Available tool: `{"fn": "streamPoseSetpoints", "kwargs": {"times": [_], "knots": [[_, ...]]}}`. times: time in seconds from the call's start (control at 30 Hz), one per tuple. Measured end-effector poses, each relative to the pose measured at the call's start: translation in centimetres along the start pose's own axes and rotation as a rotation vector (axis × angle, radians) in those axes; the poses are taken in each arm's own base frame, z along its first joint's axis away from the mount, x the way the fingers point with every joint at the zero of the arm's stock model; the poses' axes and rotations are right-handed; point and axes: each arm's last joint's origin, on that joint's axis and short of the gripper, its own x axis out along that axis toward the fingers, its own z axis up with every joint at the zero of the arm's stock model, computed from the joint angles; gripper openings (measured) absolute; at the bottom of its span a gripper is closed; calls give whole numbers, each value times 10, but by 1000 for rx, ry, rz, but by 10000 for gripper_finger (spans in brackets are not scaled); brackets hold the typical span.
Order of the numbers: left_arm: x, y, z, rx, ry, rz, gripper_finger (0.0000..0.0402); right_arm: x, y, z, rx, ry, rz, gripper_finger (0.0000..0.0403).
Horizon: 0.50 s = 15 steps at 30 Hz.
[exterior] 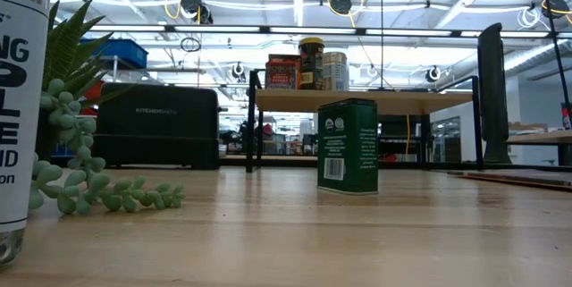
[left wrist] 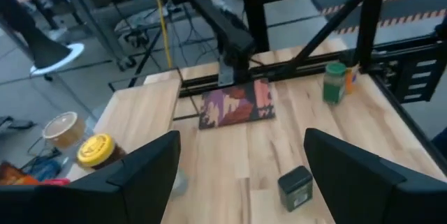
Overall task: Shelf spices
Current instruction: Put the black seasoning can on the shelf
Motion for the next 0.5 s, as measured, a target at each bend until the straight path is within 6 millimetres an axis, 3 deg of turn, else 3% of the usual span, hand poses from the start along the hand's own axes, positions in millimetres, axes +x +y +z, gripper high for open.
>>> {"fn": "streamPoseSetpoints", "kwargs": {"times": [0.23,0.5], "knots": [[12,-10,-32,-28,-7,-58,315,13,6,-29,41,-44,1,279],[41,-30,-75,-44,-75,-129,315,46,27,-60,49,-50,3,279]]}}
